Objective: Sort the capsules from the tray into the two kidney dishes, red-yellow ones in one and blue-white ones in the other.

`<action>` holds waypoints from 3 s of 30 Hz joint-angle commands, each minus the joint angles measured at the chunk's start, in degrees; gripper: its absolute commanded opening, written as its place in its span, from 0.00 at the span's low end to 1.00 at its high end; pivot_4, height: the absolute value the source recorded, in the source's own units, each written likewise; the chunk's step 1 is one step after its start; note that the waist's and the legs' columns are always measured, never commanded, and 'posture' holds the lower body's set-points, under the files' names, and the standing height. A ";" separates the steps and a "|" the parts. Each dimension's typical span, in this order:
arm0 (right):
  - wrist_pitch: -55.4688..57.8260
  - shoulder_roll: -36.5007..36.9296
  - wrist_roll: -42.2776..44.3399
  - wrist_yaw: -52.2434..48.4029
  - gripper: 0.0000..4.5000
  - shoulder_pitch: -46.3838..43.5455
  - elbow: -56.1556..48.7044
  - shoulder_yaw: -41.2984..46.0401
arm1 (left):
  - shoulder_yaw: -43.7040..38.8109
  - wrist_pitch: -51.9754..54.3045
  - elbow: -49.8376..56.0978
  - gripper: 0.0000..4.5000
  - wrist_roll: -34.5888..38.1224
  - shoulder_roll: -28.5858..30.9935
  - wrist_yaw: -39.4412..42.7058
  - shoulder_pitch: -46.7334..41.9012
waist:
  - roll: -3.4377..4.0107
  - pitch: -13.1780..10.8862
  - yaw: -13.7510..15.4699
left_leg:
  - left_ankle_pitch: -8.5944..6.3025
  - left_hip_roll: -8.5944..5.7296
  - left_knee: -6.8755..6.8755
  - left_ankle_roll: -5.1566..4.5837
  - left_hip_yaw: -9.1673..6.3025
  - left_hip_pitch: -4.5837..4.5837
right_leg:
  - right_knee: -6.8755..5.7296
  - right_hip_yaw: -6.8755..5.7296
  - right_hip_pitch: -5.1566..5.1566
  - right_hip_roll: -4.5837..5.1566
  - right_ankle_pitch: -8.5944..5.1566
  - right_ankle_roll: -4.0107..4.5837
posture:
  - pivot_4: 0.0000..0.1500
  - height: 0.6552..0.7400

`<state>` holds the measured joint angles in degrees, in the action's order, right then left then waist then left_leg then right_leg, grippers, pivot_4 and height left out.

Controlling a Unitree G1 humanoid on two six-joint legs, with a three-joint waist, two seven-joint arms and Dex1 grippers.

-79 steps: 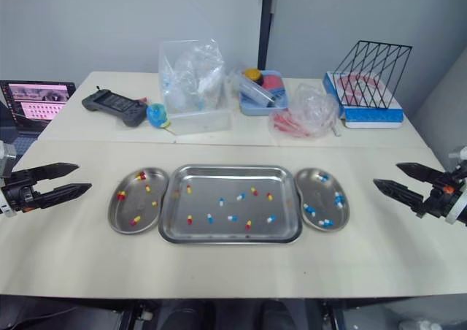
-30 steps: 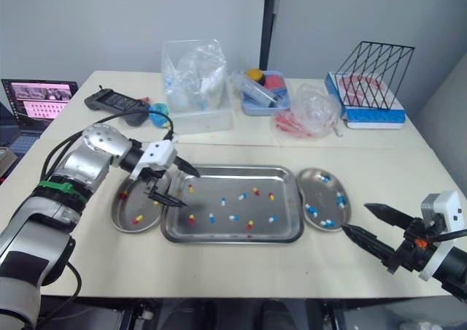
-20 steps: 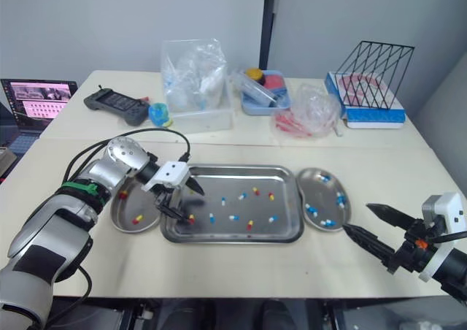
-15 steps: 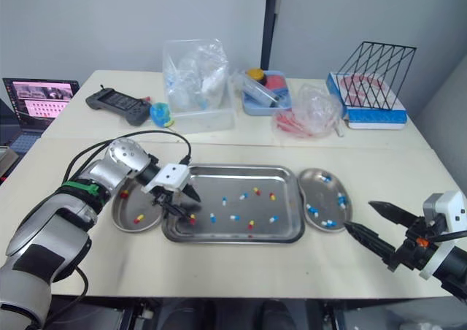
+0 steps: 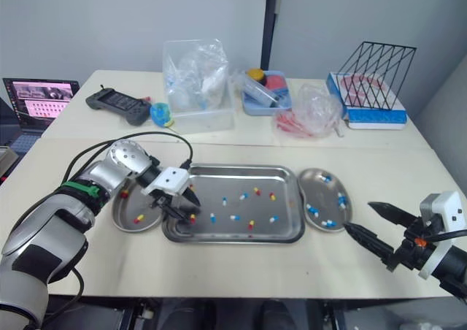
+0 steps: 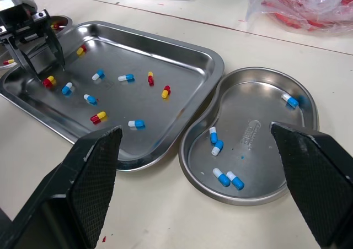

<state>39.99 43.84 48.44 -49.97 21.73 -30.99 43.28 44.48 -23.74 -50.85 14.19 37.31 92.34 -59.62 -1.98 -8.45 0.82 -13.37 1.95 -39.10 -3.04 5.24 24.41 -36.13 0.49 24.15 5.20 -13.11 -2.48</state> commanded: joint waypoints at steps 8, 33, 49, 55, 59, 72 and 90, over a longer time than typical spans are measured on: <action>-2.02 -0.33 -0.30 0.83 1.00 0.76 -1.29 0.47 | 2.66 -3.33 -0.92 0.51 -2.54 -1.10 0.16 -1.36 | 0.00 0.00 0.06 | 0.00 -0.01 -0.01 0.00 -0.01 -0.02 | 0.00 0.00 -0.03 0.01 0.00 0.00 | 1.00 1.00; -2.12 0.77 -0.15 1.16 1.00 -1.27 -0.40 -1.04 | -6.27 7.32 -2.85 0.01 3.03 -0.69 0.16 -6.04 | 0.01 0.02 -0.11 | 0.00 0.00 -0.07 -0.04 -0.04 0.05 | -0.01 0.02 0.01 -0.01 0.01 -0.03 | 1.00 1.00; -0.91 5.53 0.95 -3.82 1.00 -8.58 5.38 -5.50 | -24.70 29.33 18.60 0.01 8.14 21.53 -1.05 10.44 | 0.01 0.01 0.10 | 0.02 0.05 -0.08 -0.10 -0.03 0.00 | -0.06 0.02 -0.05 0.04 -0.02 -0.06 | 1.00 1.00; -1.04 7.65 0.22 -6.04 1.00 -10.63 8.09 -6.38 | -30.58 30.84 23.90 0.01 4.95 20.95 -6.77 20.58 | 0.01 0.01 0.03 | 0.01 0.07 -0.07 -0.12 0.00 -0.03 | -0.09 0.06 -0.04 0.04 -0.02 -0.06 | 1.00 1.00; -1.08 8.60 -0.02 -6.68 1.00 -11.67 9.24 -6.70 | -32.30 30.19 24.56 0.01 2.84 20.47 -7.89 22.59 | -0.01 0.01 0.16 | 0.02 0.06 -0.08 -0.12 -0.01 -0.02 | -0.08 0.03 -0.06 0.04 -0.01 -0.06 | 1.00 1.00; -1.22 9.31 -1.12 -7.63 1.00 -13.27 10.73 -7.64 | -36.30 31.67 24.74 0.24 0.36 18.34 -8.90 24.66 | -0.01 0.01 0.05 | 0.01 0.05 -0.07 -0.12 0.02 -0.03 | -0.09 0.05 -0.04 0.03 -0.01 -0.06 | 1.00 1.00; -11.47 8.00 -8.14 -9.77 1.00 -14.61 26.15 -4.40 | -57.62 32.38 13.63 0.99 8.23 22.87 -8.52 29.73 | 0.01 0.02 -0.37 | 0.01 0.06 0.02 -0.12 0.14 -0.13 | -0.07 0.08 -0.03 0.07 -0.01 -0.07 | 1.00 1.00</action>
<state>31.69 51.94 41.19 -59.54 8.00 -6.27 36.71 -10.39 9.14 -36.28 21.26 59.02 84.64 -30.54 -1.97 -8.43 0.45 -13.36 2.03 -39.08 -3.15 5.38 24.28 -36.22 0.57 24.12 5.26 -13.13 -2.55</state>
